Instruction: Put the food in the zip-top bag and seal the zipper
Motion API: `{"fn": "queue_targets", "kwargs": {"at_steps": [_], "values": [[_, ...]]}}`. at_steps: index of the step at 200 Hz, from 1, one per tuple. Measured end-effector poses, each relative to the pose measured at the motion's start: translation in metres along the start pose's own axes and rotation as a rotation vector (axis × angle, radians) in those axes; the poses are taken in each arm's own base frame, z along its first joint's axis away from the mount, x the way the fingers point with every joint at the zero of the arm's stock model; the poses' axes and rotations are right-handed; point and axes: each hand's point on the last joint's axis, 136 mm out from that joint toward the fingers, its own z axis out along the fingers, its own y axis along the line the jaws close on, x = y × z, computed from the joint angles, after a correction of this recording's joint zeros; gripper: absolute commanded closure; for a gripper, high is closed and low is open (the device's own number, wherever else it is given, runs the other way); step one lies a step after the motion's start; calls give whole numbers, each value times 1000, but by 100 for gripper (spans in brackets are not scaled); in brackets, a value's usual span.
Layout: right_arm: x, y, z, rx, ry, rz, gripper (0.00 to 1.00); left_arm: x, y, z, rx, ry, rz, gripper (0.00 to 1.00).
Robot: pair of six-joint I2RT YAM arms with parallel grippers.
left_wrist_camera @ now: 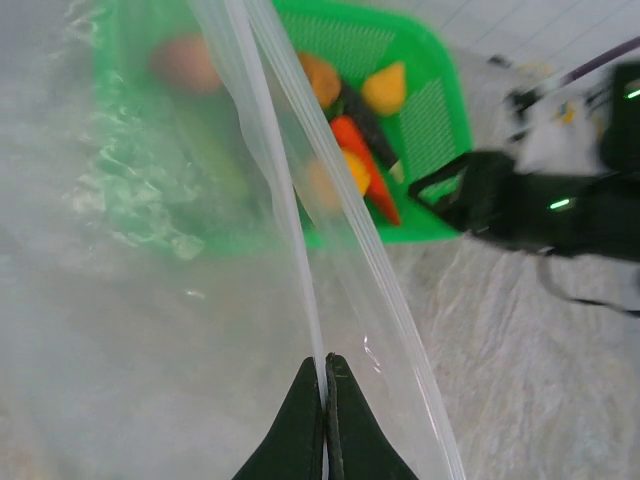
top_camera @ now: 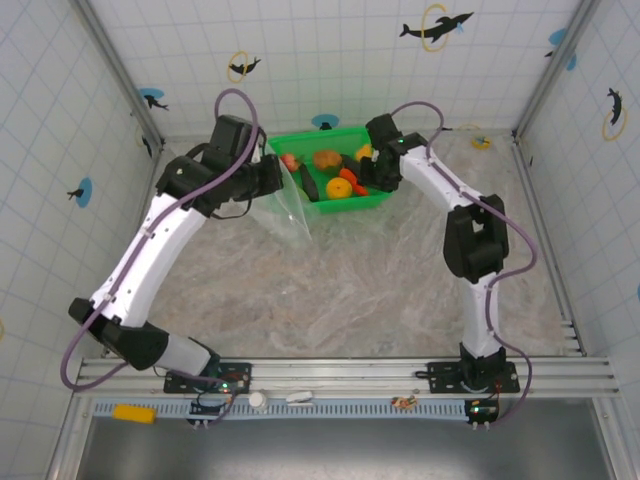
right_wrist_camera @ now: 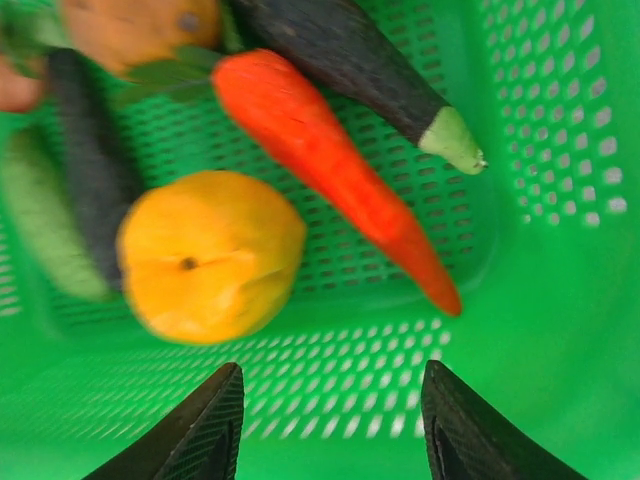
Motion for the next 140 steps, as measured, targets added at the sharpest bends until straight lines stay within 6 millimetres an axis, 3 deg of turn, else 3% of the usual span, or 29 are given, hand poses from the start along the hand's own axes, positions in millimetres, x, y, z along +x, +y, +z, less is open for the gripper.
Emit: {"fn": "queue_targets", "kwargs": {"at_steps": [27,55,94,124,140], "values": [[-4,-10,26,56,14,9,52,-33,-10,-55,43,-157,-10,100],[-16,-10,28,59,-11,12,51,-31,6,-98,18,-219,-28,100],[-23,-14,30,58,-24,23,52,-16,33,-125,-67,-225,-57,100],[-22,-23,45,70,-9,39,52,-7,49,-134,-126,-224,-78,100],[-21,-27,54,80,-3,44,56,-6,57,-143,-148,-245,-90,100]]}}
